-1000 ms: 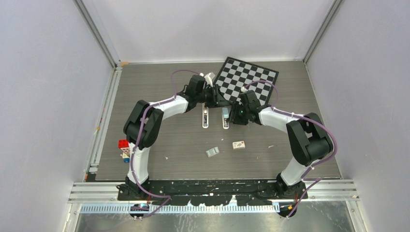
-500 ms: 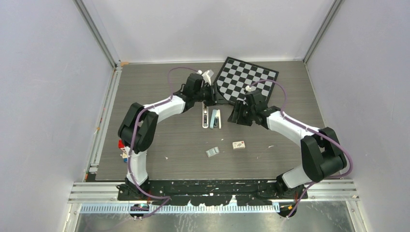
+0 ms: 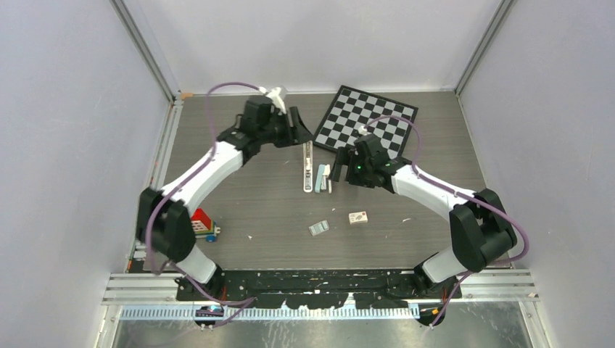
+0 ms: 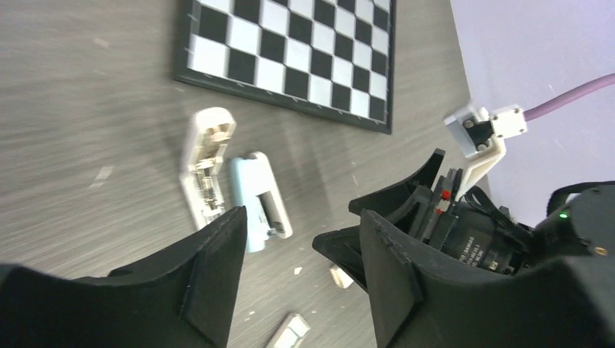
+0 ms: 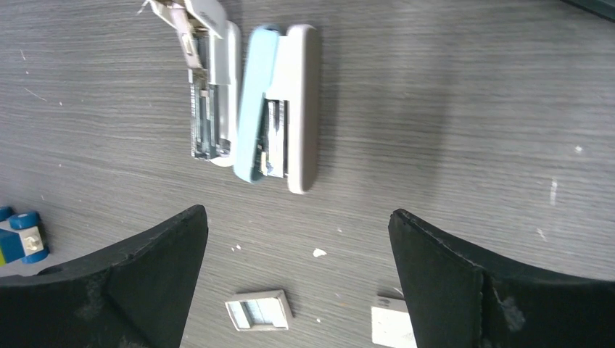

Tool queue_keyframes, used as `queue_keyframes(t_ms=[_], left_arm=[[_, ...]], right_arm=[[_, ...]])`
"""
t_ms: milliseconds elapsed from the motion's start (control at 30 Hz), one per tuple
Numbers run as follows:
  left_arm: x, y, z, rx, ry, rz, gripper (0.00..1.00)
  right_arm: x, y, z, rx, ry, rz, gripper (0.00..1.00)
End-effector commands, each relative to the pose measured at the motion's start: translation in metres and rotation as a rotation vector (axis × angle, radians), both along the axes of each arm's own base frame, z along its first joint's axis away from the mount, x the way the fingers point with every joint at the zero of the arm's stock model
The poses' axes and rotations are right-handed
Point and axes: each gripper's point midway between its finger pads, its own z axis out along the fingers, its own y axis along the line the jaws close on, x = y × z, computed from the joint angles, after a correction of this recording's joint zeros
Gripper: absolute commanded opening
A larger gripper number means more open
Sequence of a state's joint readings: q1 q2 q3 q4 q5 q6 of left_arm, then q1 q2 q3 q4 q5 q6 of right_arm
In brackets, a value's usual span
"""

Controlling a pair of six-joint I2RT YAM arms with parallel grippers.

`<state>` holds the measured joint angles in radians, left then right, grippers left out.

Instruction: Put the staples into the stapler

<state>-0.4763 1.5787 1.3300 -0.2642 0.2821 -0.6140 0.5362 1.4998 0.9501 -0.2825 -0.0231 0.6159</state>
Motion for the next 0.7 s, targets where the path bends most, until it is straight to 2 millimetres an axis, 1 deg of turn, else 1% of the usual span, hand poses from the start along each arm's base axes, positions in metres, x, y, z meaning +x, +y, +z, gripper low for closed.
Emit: queue_keyframes(t_ms=[0,100,167,233,267,300,333,467,567,667], left_arm=[[-0.035,0.061,0.015,0.152,-0.045,0.069,0.64],[-0.061,0.087,0.02,0.224,-0.082,0.08,0.71],[-0.076,0.1,0.021,0.258,-0.108,0.087,0.76],[-0.09,0.111,0.023,0.272,-0.138,0.095,0.83],[-0.095,0.115,0.023,0.276,-0.148,0.098,0.91],[-0.099,0.118,0.023,0.28,-0.155,0.102,0.96],[-0.103,0.121,0.02,0.288,-0.16,0.103,0.99],[-0.113,0.132,0.015,0.325,-0.187,0.107,1.0],[-0.116,0.141,0.008,0.368,-0.199,0.11,1.0],[-0.117,0.143,0.0,0.392,-0.208,0.099,1.0]], right_arm=[[0.015,0.019,0.013,-0.095,-0.083,-0.018,1.0],[0.014,0.03,0.005,-0.172,-0.095,0.001,1.0],[0.015,0.038,0.0,-0.219,-0.096,0.018,1.0],[0.014,0.043,-0.008,-0.249,-0.08,0.032,1.0],[0.013,0.045,-0.013,-0.256,-0.075,0.036,1.0],[0.014,0.047,-0.015,-0.257,-0.073,0.035,1.0],[0.014,0.049,-0.018,-0.26,-0.071,0.035,1.0],[0.015,0.055,-0.03,-0.279,-0.058,0.054,1.0],[0.014,0.058,-0.041,-0.316,-0.04,0.078,0.97],[0.014,0.061,-0.049,-0.338,-0.037,0.086,0.95]])
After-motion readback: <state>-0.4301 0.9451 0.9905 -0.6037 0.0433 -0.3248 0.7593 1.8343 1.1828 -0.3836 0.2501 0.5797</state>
